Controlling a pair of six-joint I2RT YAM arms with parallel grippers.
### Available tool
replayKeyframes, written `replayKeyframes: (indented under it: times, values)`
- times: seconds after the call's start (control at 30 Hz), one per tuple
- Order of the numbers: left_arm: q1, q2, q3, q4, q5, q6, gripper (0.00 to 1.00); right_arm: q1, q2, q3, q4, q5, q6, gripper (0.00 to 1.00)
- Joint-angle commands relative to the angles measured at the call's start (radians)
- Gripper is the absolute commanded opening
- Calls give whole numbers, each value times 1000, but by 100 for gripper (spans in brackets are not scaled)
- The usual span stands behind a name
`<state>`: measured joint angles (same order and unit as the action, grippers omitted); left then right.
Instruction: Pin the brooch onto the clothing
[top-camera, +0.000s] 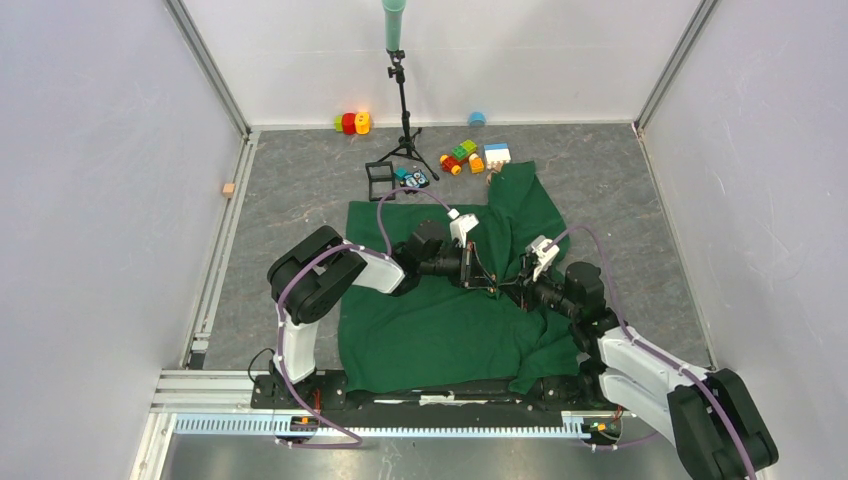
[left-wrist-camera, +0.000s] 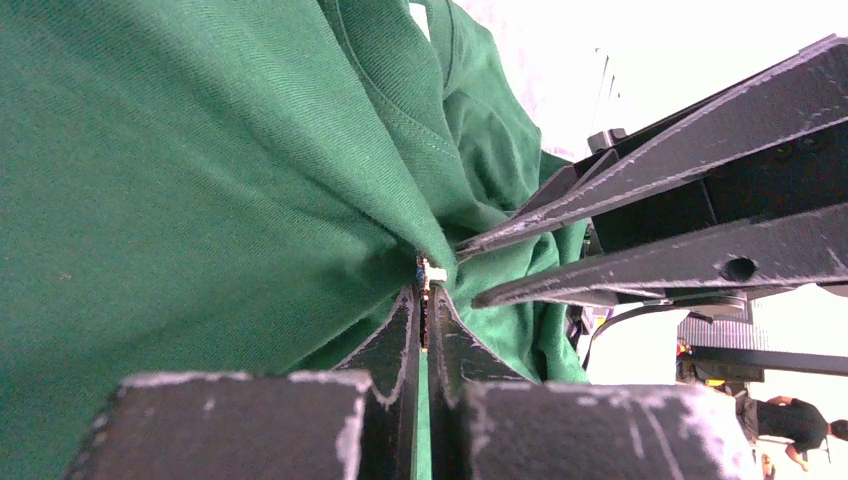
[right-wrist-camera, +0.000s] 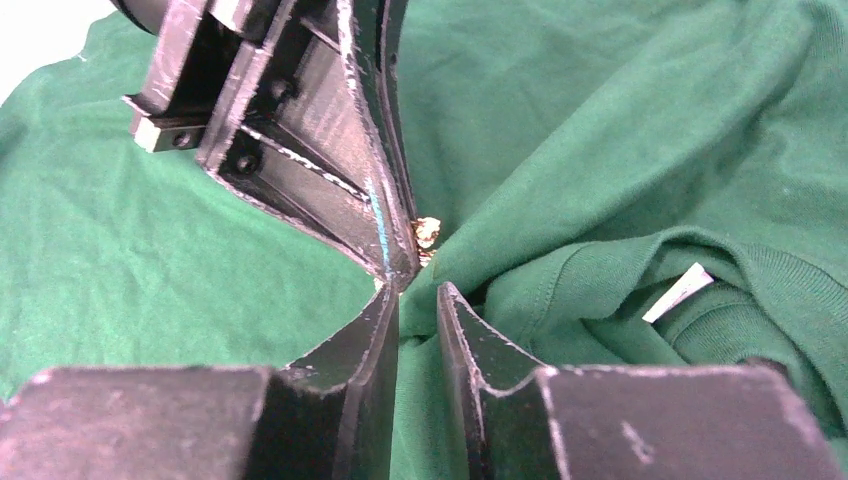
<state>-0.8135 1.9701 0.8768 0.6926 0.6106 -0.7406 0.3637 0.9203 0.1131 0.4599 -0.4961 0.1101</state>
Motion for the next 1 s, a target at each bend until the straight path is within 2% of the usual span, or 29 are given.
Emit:
replayKeyframes:
  times: [0.0,0.3,0.43,0.77,0.83,0.9,0.97]
  values:
    - [0,-26,-18,79,38,40,2,-2,24,1,25,58,-6,24]
    - [0,-26,-22,97,59,43,2,-2,63,-3,71,12,1,24]
    - [0,-22,-24,100,80,47,2,-2,75,-6,100,-43,4,18]
    - [0,-25,-35,111,140,63,2,-2,116,-1,126,-89,0,15]
    - [0,-26,-33,108,159,68,2,-2,125,-1,138,-103,0,10]
    - [0,-26,-30,95,173,77,2,-2,130,-1,144,-118,-7,1]
    - [0,-28,-27,74,184,88,2,1,126,-5,153,-130,-8,0]
